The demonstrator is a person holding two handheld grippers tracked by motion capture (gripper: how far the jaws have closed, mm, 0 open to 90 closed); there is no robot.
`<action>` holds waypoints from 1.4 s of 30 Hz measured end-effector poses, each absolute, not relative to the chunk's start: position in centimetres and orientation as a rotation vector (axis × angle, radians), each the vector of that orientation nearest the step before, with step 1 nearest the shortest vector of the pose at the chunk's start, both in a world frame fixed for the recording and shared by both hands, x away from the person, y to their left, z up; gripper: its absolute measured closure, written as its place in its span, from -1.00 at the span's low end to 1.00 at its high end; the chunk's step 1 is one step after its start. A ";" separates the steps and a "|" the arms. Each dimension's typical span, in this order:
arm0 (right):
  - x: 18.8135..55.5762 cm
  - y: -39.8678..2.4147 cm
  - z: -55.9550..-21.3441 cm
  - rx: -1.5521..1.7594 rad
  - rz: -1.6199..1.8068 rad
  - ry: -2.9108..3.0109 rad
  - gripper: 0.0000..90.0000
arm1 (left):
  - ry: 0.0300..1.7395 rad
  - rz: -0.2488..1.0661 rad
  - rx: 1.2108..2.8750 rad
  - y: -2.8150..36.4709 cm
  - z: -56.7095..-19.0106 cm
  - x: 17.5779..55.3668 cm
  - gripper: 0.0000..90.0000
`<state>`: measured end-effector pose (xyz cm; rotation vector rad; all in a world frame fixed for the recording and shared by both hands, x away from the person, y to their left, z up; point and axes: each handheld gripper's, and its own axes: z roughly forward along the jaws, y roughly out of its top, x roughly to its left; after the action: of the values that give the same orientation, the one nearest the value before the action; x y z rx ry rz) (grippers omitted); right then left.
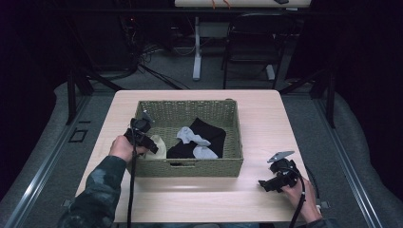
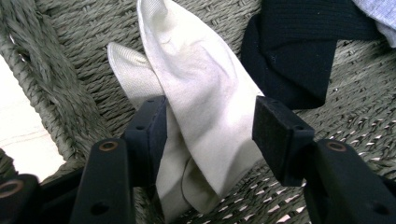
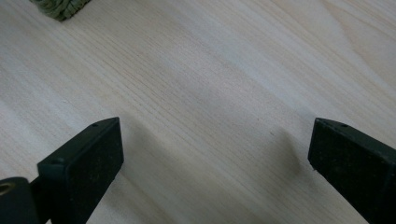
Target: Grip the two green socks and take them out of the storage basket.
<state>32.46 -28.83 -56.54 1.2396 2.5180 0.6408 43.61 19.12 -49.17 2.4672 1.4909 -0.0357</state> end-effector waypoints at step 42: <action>32.5 -28.8 -56.5 1.241 0.645 2.526 -0.94 | 1.188 0.159 2.475 17.0 -39.8 43.2 0.94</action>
<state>32.48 -28.78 -56.54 1.2412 2.5255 0.6446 43.21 16.99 -39.85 2.4747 1.1884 0.1592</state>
